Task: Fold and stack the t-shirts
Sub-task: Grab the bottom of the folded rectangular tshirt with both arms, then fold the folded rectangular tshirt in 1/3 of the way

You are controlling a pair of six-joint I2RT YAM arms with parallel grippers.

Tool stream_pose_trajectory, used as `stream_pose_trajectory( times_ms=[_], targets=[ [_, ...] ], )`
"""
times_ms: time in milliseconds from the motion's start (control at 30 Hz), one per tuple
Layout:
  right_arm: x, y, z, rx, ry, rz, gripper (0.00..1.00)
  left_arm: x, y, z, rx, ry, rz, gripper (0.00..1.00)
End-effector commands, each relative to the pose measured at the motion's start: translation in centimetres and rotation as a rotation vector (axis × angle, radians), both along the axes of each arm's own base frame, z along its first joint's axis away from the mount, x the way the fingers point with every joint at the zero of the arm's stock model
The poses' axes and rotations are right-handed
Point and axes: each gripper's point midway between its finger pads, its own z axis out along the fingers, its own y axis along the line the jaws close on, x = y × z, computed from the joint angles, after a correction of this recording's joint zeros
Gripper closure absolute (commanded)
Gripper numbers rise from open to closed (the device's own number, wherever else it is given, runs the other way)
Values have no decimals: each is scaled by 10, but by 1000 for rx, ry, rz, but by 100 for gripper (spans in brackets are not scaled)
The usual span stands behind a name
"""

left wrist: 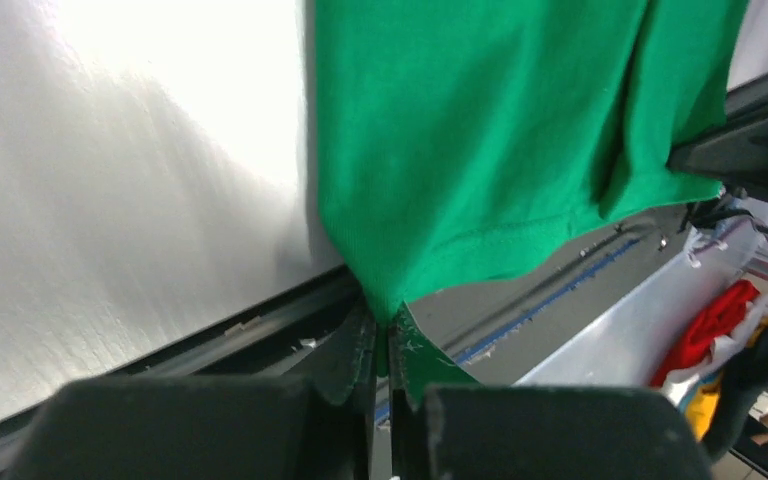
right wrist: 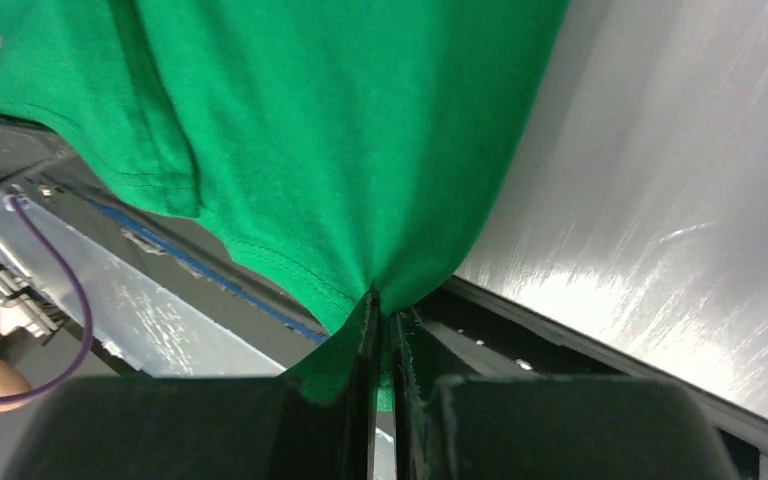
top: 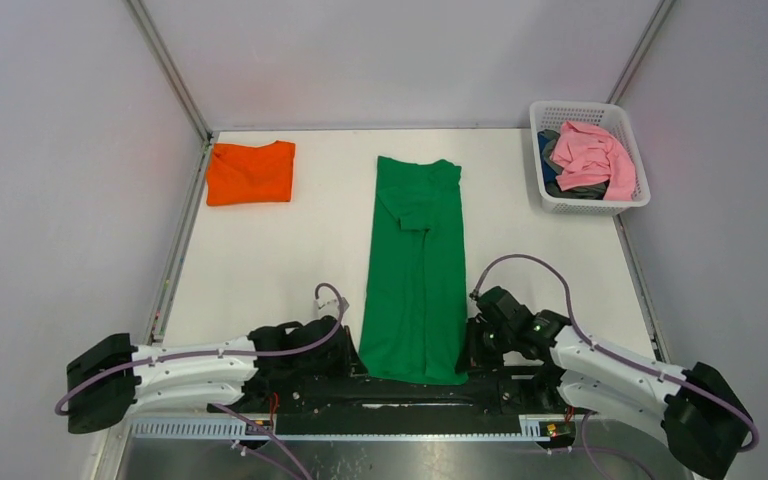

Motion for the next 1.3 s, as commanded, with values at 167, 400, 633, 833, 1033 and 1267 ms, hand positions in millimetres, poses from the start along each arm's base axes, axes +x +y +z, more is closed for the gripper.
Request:
stream_pose_trajectory(
  times_ms=[167,400,633,833,1033,1267],
  targets=[
    [16,22,37,119,-68,-58,100,23,-23,56,-102,-131,29,100],
    [52,30,58,93,-147,-108,100,77,-29,81,-47,-228,64,100],
    [104,21,75,90,-185,-212,100,133,-36,93,-33,-267,62,100],
    [150,12,84,58,-214,-277,100,183,-37,98,2,-289,87,100],
    [192,8,85,48,-213,-318,100,226,-36,93,71,-294,97,100],
    [235,8,77,81,-199,-340,100,262,-40,78,99,-257,86,100]
  ],
)
